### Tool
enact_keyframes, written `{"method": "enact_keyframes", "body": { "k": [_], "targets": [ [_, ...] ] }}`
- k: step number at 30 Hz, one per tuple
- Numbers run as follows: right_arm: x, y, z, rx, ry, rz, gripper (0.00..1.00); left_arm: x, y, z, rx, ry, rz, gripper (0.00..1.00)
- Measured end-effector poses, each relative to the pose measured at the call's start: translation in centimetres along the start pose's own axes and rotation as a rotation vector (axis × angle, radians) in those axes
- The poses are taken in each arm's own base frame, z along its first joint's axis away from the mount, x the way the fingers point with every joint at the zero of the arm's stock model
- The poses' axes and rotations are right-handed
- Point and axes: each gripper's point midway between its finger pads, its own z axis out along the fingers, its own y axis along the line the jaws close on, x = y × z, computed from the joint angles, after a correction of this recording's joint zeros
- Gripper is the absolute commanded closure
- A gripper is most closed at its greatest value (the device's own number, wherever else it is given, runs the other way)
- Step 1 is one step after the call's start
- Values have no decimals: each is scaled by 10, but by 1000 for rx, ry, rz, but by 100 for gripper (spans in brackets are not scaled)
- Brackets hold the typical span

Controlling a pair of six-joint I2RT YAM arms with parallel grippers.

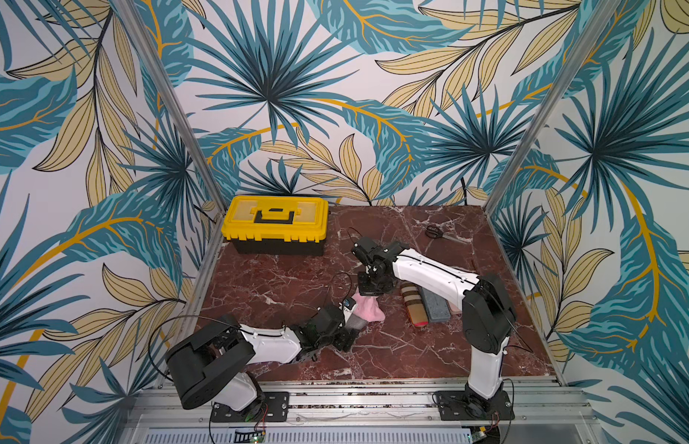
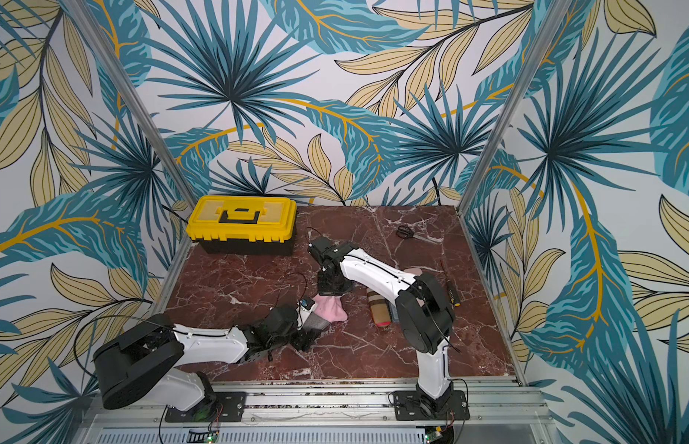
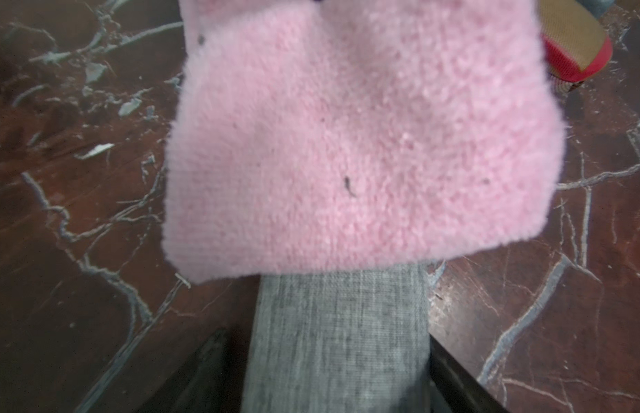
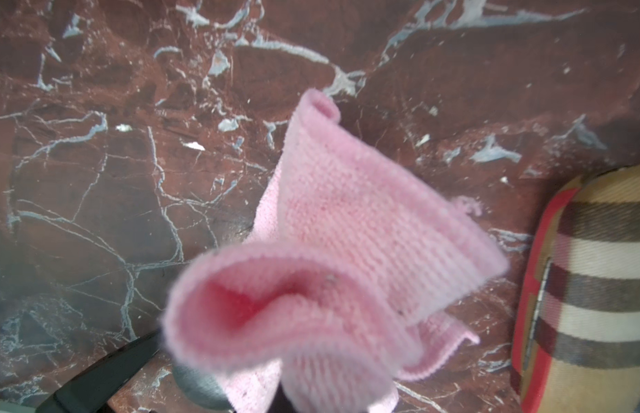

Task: Wipe the eyeglass case
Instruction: Wipe the dirt from the eyeglass case.

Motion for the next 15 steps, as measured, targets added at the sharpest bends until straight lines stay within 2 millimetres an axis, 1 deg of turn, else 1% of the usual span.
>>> {"method": "enact_keyframes", "body": {
  "k": [3, 6, 8, 9, 12, 13, 15],
  "targets": [
    [13, 2, 10, -6, 31, 3, 100, 0, 0, 0, 4, 0, 3, 31],
    [23, -5, 21, 11, 57, 8, 100, 1, -3, 0, 18, 5, 13, 38],
    [18, -12, 22, 19, 51, 20, 100, 1, -4, 0, 23, 3, 15, 38],
    [14, -19, 22, 37, 42, 28, 100, 1, -5, 0, 26, 4, 14, 38],
    [3, -47, 19, 137, 17, 38, 100, 2, -5, -2, 31, 5, -2, 39],
    [0, -54, 17, 161, 10, 40, 100, 4, -5, -3, 32, 4, -10, 40],
    [-1, -56, 13, 172, 6, 36, 100, 7, -5, -7, 33, 1, -24, 42]
  ]
}}
